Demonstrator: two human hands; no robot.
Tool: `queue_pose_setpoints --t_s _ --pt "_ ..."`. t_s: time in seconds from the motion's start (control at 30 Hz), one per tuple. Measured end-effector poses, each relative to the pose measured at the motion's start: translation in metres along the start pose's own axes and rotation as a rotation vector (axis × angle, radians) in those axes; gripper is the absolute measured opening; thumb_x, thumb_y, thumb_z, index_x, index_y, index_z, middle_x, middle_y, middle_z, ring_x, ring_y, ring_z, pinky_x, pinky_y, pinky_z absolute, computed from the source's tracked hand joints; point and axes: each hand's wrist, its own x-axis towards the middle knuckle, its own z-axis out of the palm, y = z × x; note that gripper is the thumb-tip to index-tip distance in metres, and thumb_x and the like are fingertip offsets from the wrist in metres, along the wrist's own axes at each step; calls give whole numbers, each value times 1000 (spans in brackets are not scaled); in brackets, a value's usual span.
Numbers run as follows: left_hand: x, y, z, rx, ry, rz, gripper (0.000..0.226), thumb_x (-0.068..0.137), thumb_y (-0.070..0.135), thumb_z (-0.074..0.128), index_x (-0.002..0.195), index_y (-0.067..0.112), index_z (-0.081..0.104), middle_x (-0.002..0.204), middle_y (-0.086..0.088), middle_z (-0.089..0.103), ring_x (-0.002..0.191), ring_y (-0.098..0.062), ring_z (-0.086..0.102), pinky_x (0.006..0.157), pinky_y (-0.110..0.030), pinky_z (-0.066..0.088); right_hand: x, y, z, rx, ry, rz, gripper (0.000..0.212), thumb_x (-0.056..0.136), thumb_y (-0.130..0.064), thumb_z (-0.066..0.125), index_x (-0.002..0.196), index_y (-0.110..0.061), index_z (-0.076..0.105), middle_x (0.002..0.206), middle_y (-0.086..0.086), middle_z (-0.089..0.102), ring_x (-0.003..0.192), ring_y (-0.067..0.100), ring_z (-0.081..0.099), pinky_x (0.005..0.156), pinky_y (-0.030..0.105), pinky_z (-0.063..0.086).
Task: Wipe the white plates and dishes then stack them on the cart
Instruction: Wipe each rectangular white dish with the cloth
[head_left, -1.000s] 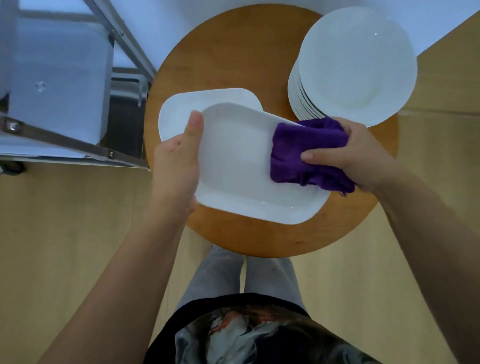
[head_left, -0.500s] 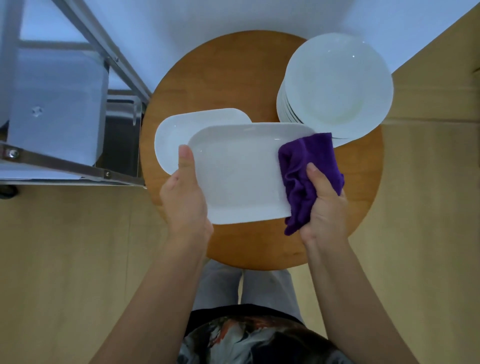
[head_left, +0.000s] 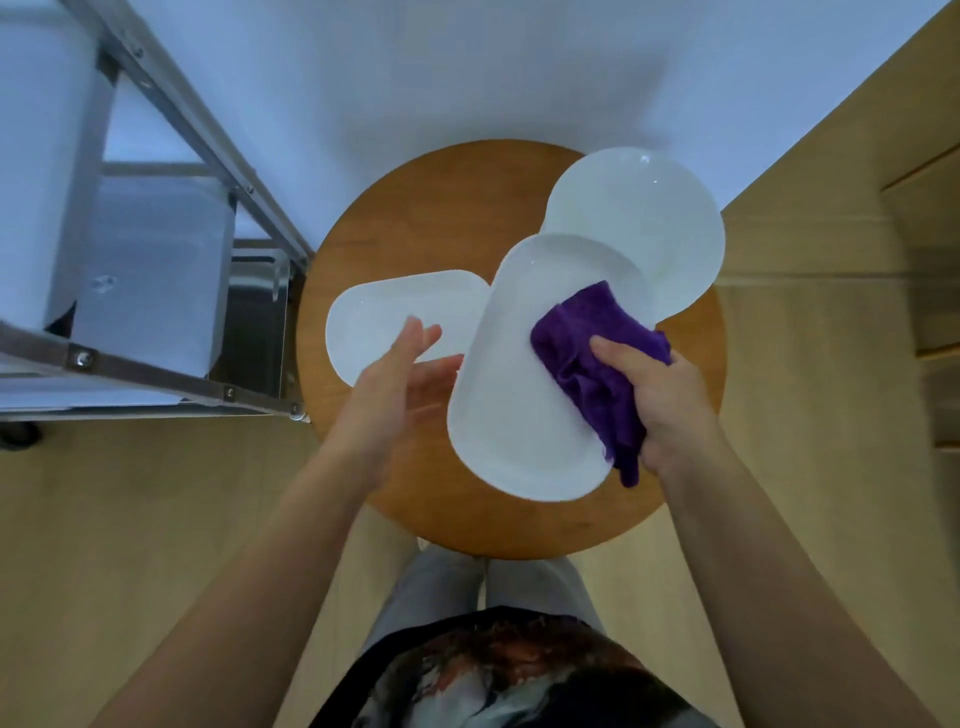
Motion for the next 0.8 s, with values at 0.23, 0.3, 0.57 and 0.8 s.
queue_pose_setpoints --t_s 0.23,0.3,0.57,0.8 --pt "-16 71 -10 -316 -145 -205 39 96 23 48 131 7 51 123 -20 61 103 -33 62 83 -45 53 -29 -42 34 -442 -355 21 37 65 -23 84 97 -13 69 82 10 74 72 27 72 65 36 59" --pt "-23 87 -10 -382 -121 -171 38 96 21 47 131 7 50 120 -19 63 97 -32 65 75 -42 55 -39 -55 36 -426 -395 13 41 66 -25 83 102 -13 67 85 10 74 72 25 72 62 32 57" --pt "-42 119 -11 -707 40 64 39 90 28 55 127 16 56 122 -11 63 110 -36 59 96 -53 45 -71 -86 20 -312 -431 -91 60 48 -23 84 103 -11 65 86 12 73 70 22 71 57 28 55" --pt "-69 114 16 -889 264 150 14 89 42 57 98 33 62 93 5 71 87 -21 66 58 -30 54 -87 -64 35 215 -169 -67 47 65 -16 80 108 -7 64 86 15 73 68 28 70 55 33 55"
